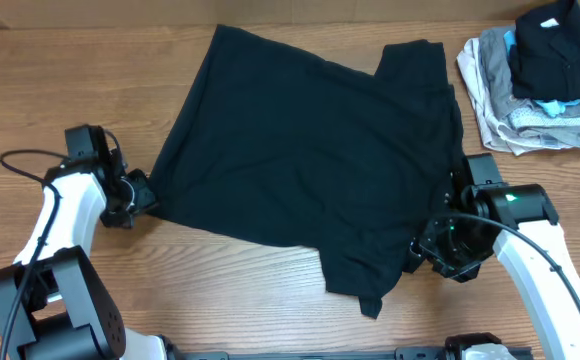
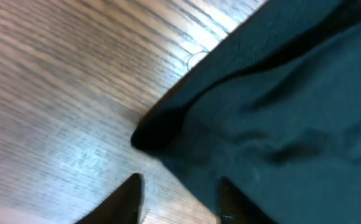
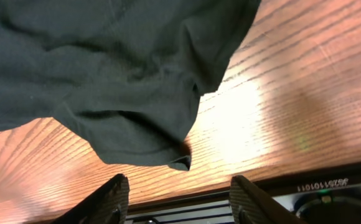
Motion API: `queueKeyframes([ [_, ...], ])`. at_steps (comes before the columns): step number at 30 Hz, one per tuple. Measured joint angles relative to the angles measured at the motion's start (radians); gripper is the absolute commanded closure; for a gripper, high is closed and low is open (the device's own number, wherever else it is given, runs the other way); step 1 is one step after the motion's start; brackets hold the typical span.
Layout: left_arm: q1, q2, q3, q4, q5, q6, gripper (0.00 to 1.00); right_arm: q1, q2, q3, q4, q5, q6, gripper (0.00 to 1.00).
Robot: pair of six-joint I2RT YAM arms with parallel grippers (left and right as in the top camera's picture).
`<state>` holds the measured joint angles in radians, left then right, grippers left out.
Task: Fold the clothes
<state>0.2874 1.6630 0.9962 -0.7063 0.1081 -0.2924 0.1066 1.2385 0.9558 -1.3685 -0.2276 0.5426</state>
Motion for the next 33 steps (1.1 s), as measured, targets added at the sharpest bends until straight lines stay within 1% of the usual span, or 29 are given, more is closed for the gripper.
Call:
queueKeyframes([
  [3, 0.000, 0.000, -0.050, 0.080, 0.001, -0.058, 0.61, 0.011, -0.002, 0.000, -0.004, 0.010, 0.022, 0.46],
  [5, 0.000, 0.000, -0.082, 0.126, 0.001, -0.090, 0.58, 0.028, -0.002, 0.000, -0.005, 0.023, 0.041, 0.46],
  [8, -0.002, 0.000, -0.116, 0.177, -0.006, -0.134, 0.56, 0.055, -0.002, 0.000, -0.004, 0.050, 0.076, 0.46],
  [12, -0.006, 0.000, -0.130, 0.222, -0.027, -0.193, 0.57, 0.101, -0.002, 0.000, 0.004, 0.085, 0.145, 0.46],
  [14, -0.006, 0.000, -0.131, 0.237, -0.039, -0.220, 0.63, 0.127, -0.002, 0.000, 0.016, 0.102, 0.182, 0.46],
  [15, -0.006, 0.000, -0.131, 0.242, -0.042, -0.230, 0.68, 0.140, -0.002, 0.000, 0.018, 0.106, 0.201, 0.46],
  [17, -0.007, 0.000, -0.133, 0.257, -0.050, -0.254, 0.94, 0.171, -0.002, 0.000, 0.023, 0.116, 0.238, 0.48],
  [19, -0.014, 0.000, -0.133, 0.265, -0.056, -0.263, 0.96, 0.198, -0.002, 0.000, 0.023, 0.124, 0.275, 0.52],
  [23, -0.038, 0.000, -0.134, 0.266, -0.068, -0.269, 0.96, 0.249, -0.002, -0.013, 0.035, 0.132, 0.363, 0.55],
  [27, -0.051, 0.000, -0.134, 0.266, -0.076, -0.286, 0.96, 0.301, -0.002, -0.104, 0.119, 0.119, 0.441, 0.58],
  [30, -0.053, 0.000, -0.134, 0.266, -0.078, -0.302, 0.96, 0.348, -0.002, -0.205, 0.226, 0.094, 0.455, 0.58],
  [33, -0.052, 0.000, -0.134, 0.265, -0.079, -0.311, 0.96, 0.393, -0.002, -0.262, 0.292, 0.084, 0.447, 0.55],
])
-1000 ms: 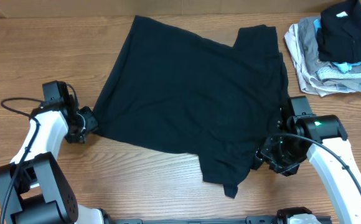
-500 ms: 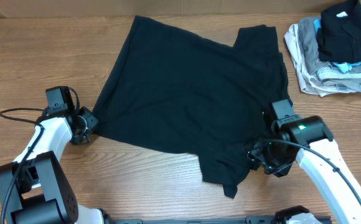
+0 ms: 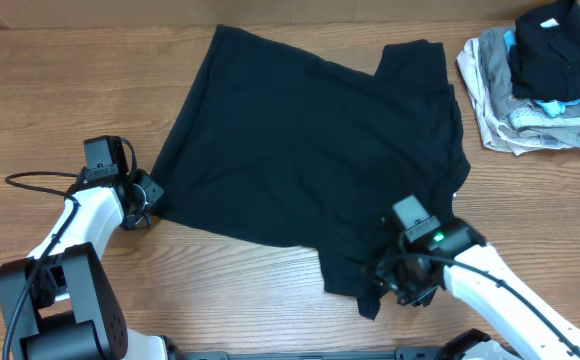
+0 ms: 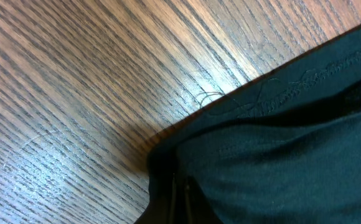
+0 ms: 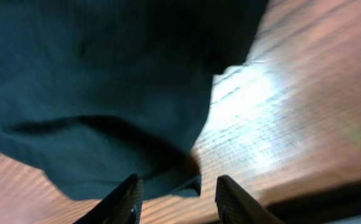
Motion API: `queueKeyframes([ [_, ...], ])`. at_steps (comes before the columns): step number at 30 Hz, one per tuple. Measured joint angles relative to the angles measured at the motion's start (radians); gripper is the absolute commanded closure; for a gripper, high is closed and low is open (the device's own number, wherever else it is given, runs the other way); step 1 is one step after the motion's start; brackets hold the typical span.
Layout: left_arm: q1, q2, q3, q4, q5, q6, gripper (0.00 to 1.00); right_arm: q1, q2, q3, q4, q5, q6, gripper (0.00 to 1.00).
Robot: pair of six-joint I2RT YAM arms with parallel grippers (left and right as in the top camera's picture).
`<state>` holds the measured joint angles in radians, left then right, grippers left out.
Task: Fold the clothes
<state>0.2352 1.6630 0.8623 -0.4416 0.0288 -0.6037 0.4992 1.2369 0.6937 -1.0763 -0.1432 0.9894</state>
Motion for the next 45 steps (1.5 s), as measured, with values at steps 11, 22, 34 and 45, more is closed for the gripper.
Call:
queueKeyframes([
  [11, 0.000, 0.000, 0.000, -0.022, 0.000, 0.000, 0.96, 0.137, 0.000, -0.043, 0.093, -0.027, 0.008, 0.43],
  [22, 0.000, 0.000, 0.000, -0.031, 0.000, 0.000, 0.96, 0.137, 0.018, -0.047, 0.195, -0.058, -0.249, 0.35],
  [34, 0.000, 0.000, 0.000, -0.038, 0.000, 0.004, 0.96, 0.137, 0.114, -0.059, 0.197, -0.171, -0.311, 0.96],
  [45, 0.029, -0.057, 0.000, -0.138, -0.003, 0.065, 0.96, 0.137, 0.042, -0.043, 0.027, -0.219, -0.223, 0.96],
])
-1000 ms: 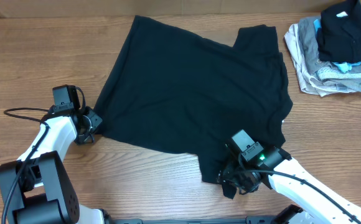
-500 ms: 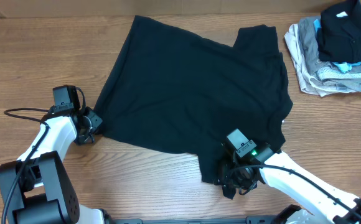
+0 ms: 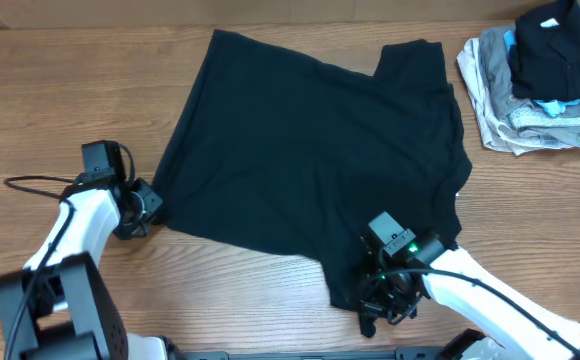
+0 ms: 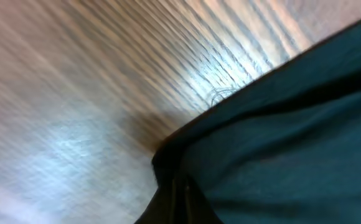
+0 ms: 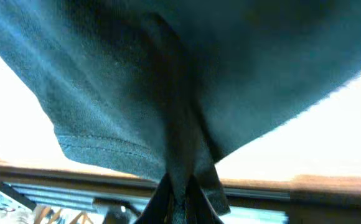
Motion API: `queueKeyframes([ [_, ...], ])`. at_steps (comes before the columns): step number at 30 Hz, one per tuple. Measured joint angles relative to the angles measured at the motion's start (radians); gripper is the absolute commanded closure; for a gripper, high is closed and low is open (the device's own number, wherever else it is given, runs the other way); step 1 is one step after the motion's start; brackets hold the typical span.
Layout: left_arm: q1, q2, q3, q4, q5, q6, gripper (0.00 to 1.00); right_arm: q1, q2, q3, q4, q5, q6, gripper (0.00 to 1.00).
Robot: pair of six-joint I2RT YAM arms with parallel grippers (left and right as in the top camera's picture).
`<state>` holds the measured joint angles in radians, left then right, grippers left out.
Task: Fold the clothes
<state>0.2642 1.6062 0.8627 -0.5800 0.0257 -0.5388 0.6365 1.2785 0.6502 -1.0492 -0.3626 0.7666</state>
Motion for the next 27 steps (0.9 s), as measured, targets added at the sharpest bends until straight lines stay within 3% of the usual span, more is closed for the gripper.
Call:
queueKeyframes([
  [15, 0.091, -0.386, 0.026, -0.209, -0.038, 0.091, 0.96, -0.127, -0.301, 0.102, -0.369, 0.046, 0.071, 0.96],
  [22, 0.091, -0.422, 0.026, -0.190, -0.046, 0.097, 0.96, -0.138, -0.296, 0.195, -0.301, 0.126, 0.039, 0.96],
  [27, 0.087, -0.410, 0.026, -0.159, -0.045, 0.097, 0.96, -0.183, -0.171, 0.199, -0.249, 0.176, -0.009, 0.96],
])
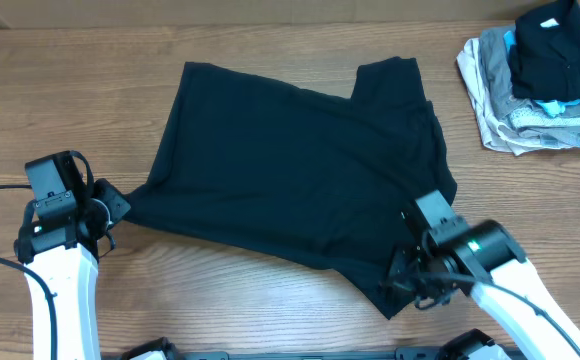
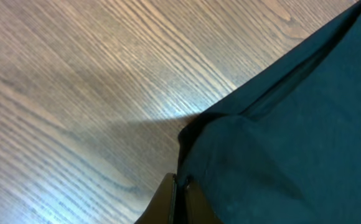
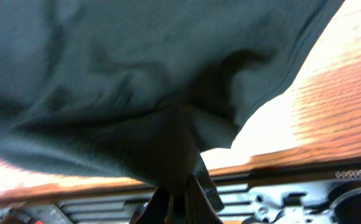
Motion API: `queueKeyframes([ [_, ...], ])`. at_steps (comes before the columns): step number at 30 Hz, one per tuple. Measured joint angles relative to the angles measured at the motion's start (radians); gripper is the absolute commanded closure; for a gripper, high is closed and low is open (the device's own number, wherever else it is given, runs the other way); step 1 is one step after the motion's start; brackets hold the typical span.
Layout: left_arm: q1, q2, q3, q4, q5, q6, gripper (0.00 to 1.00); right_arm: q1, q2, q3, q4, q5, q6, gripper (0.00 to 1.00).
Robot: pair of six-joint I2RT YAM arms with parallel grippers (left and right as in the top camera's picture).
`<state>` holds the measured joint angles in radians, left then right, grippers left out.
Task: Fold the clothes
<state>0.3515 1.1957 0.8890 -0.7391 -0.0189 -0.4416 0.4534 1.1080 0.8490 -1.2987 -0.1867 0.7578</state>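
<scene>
A black T-shirt [image 1: 290,170] lies spread over the middle of the wooden table [image 1: 60,90]. My left gripper [image 1: 113,208] is shut on the shirt's near-left corner [image 2: 230,149], the cloth pinched between its fingers [image 2: 168,202]. At the near-right corner my right gripper [image 1: 406,283] is shut on the hem, and black cloth [image 3: 137,81] drapes from its fingertips [image 3: 182,202], lifted off the wood. A sleeve [image 1: 385,75] is folded at the far right of the shirt.
A pile of other clothes [image 1: 540,75], grey and light blue with a black garment on top, sits at the table's far right corner. The table's front edge with a metal rail [image 3: 292,193] shows right below my right gripper.
Both grippers still hold their corners. The left one has moved left and nearer the front; the right one has moved right. The whole shirt has shifted left and is drawn flatter.
Both grippers first stood open beside the shirt's near corners. The left then shut on the near-left corner while the right was still open at the near-right hem. Then both were shut on cloth, and now the shirt lies further left, stretched between them.
</scene>
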Motion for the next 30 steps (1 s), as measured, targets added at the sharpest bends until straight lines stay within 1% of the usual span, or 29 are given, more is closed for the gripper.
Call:
queueKeyframes([
  [5, -0.044, 0.026, 0.000, 0.068, 0.000, 0.000, 0.96, -0.065, 0.079, 0.000, 0.067, 0.025, -0.050, 0.96],
  [10, -0.098, 0.029, 0.000, 0.174, 0.002, 0.000, 0.96, -0.186, 0.082, 0.018, 0.092, 0.030, -0.124, 0.96],
  [16, -0.139, 0.034, 0.000, 0.231, 0.008, 0.000, 0.96, -0.332, 0.083, 0.076, 0.140, 0.003, -0.241, 0.96],
  [20, -0.154, 0.068, 0.000, 0.250, 0.007, 0.000, 0.96, -0.349, 0.105, 0.077, 0.161, -0.018, -0.293, 0.96],
  [25, -0.176, 0.158, 0.000, 0.273, 0.006, 0.000, 0.96, -0.350, 0.191, 0.077, 0.195, -0.019, -0.330, 0.96],
  [30, -0.208, 0.262, 0.001, 0.339, 0.002, 0.000, 0.96, -0.350, 0.276, 0.077, 0.253, -0.015, -0.348, 0.96],
])
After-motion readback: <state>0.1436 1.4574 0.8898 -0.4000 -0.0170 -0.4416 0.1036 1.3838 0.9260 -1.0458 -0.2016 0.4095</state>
